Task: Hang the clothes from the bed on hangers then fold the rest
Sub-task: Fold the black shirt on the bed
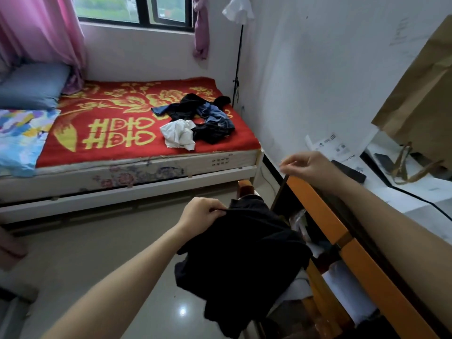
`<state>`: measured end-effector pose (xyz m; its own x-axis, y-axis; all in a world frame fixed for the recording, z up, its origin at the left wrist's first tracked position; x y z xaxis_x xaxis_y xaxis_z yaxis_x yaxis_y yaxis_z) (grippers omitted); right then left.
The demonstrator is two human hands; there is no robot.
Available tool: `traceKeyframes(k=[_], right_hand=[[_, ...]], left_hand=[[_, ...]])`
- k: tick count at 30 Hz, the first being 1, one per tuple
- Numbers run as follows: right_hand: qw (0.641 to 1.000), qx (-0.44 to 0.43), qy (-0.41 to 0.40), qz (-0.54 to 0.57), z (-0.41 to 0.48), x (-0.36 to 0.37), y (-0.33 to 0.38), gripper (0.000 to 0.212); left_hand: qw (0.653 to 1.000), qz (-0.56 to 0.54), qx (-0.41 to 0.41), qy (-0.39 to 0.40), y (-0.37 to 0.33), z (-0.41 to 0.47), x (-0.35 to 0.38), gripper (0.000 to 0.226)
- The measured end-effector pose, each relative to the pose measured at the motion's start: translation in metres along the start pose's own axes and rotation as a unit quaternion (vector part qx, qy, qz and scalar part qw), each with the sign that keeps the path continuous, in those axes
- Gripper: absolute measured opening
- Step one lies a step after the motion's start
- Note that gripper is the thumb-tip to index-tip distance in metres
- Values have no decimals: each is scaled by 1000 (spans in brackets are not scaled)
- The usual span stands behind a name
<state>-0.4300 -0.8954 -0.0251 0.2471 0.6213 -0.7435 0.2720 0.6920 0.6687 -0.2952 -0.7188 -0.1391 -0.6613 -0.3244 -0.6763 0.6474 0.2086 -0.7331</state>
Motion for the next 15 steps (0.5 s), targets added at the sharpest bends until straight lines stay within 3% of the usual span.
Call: traceKeyframes(k=[2, 4, 5, 8, 9, 13, 15], right_hand=[[972, 38, 195, -126, -7, 51, -10, 59], [931, 76, 266, -239, -20, 92, -28, 86], [930, 83, 248, -257, -23, 99, -32, 81], [984, 97, 119, -88, -23, 83, -20, 18], [992, 94, 70, -56, -23, 71, -10, 8], [993, 61, -61, -82, -2, 33, 64, 21], [987, 28, -100, -121, 19, 23, 110, 12]], left_hand=[[999, -2, 43, -24, -22, 4, -18, 11], [995, 5, 89, -44, -45, 8, -40, 11], [993, 10, 110, -50, -55, 8, -53, 10], [984, -20, 159, -84, -67, 6, -103, 8], [980, -31, 170, -101, -68, 5, -120, 8], [963, -49, 194, -181, -54, -5, -194, 11], [954, -67, 186, -225, -37, -13, -234, 11]])
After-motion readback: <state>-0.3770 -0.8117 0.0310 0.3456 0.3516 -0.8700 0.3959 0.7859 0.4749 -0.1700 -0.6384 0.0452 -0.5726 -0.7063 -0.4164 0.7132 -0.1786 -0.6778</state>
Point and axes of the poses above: each hand's wrist, its own z-axis towards the middle knuckle, its own x-axis out of the palm, y = z × x, the point moved 8 cm from there along z, towards the middle knuckle, and after that the axes turned 10 degrees about y, right-handed, at the moved point
